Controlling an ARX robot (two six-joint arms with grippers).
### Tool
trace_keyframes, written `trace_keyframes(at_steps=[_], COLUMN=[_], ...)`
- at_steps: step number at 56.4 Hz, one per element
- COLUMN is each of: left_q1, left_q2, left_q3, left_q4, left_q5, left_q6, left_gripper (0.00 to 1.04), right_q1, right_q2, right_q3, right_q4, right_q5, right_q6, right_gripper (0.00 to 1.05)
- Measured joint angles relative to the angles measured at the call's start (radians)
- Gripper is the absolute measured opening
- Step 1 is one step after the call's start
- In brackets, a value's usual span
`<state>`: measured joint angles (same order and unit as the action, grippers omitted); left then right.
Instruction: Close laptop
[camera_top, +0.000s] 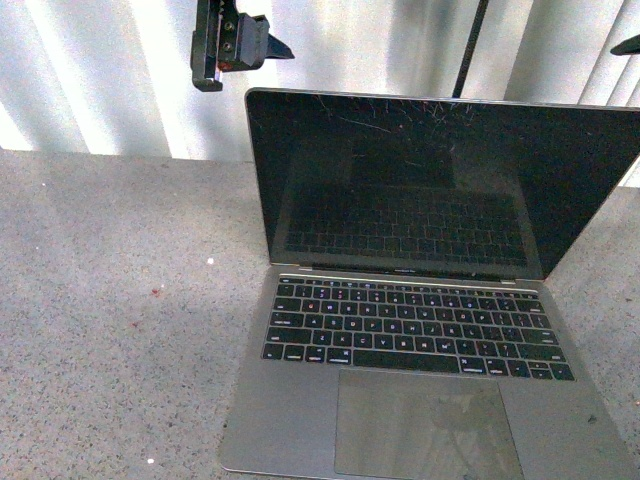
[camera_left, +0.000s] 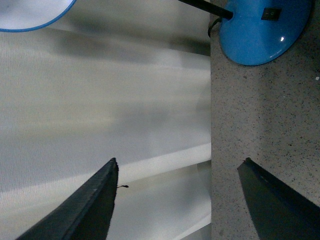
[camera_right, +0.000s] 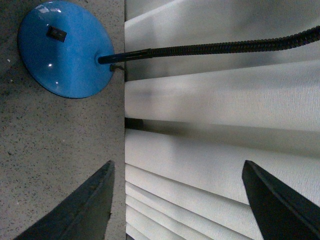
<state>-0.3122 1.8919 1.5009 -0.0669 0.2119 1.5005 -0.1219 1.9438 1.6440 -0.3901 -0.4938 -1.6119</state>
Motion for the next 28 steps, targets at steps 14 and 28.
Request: trace_keyframes(at_steps=[14,28], left_q1=[-0.017,-0.04], left_q2=[0.016,0.039], left_q3=[0.048,0.095], left_q4=[-0.075,-0.177], left_q5=[-0.008,-0.002], left_q6=[0.051,0.093], left_gripper=[0.29,0.04], right_q1=[0.026,0.056], right_q2=[0.027,0.05], right_q3=[0.052,0.119], right_q4=[-0.127,-0.323], right_q5=[0.014,0.037], right_q6=[-0.047,-0.066], right_gripper=[0.22,0.03])
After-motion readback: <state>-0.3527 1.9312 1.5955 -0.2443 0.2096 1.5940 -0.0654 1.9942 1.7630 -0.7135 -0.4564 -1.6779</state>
